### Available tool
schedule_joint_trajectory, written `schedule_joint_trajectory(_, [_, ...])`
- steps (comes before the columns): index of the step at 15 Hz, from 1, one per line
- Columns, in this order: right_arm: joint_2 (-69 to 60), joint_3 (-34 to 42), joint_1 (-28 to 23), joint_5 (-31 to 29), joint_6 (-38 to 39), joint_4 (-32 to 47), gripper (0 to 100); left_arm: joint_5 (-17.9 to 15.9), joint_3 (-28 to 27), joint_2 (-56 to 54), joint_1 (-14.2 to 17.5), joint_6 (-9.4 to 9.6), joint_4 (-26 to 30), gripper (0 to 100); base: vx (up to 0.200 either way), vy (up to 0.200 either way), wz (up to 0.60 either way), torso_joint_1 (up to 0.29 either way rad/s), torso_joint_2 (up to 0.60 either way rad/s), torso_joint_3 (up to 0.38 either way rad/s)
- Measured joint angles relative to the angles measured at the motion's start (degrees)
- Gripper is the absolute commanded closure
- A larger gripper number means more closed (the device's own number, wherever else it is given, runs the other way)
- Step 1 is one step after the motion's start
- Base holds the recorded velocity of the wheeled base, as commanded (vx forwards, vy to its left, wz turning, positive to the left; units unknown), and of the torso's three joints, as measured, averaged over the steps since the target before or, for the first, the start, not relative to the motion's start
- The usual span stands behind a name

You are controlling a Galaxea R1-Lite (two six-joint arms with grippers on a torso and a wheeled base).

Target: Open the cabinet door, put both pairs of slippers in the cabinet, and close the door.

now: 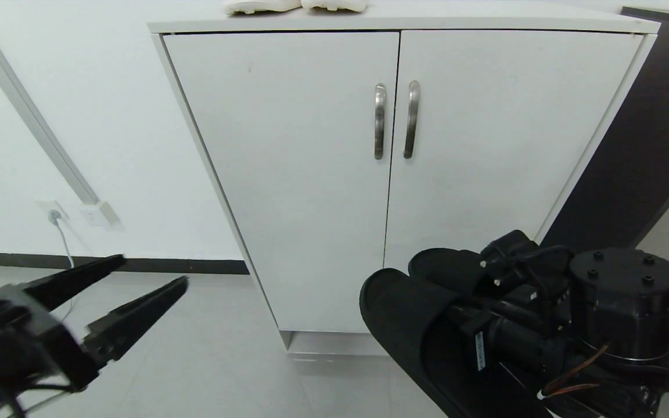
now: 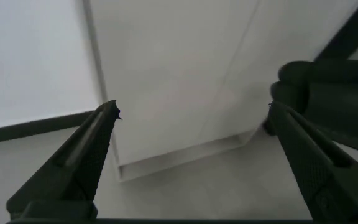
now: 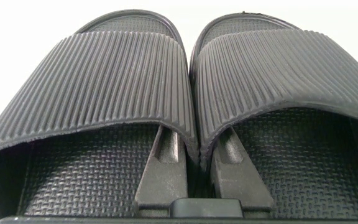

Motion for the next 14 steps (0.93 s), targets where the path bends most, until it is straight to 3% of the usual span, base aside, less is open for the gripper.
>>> schedule_joint_trajectory(3, [-0.4,0.02,-1.16,3.38,0.09,0.02,100,0.21,-9.29,11.74,-6.62,-0.13,-5.41,0,0.0,0.0,0.0,0.0,0.0,0.0])
schedule_joint_trajectory(7, [-0.74,0.13,-2.23,4.08,0.09,0.07,100,-0.15,-25.09,24.92,-13.45,-1.73,-6.21,0,0.0,0.0,0.0,0.0,0.0,0.0])
schedule_joint_trajectory(10, [-0.6,0.2,-2.61,4.06,0.11,0.09,100,-1.27,-35.58,33.38,-18.19,-4.72,-5.69,0,0.0,0.0,0.0,0.0,0.0,0.0])
schedule_joint_trajectory(13, [-0.29,0.2,-3.19,4.13,0.11,0.09,100,-6.52,-43.78,37.97,-22.31,-9.07,-1.26,0,0.0,0.0,0.0,0.0,0.0,0.0])
schedule_joint_trajectory(14, [-0.22,0.22,-3.3,4.11,0.09,0.09,100,-8.55,-47.21,39.08,-22.8,-11.39,1.18,0,0.0,0.0,0.0,0.0,0.0,0.0])
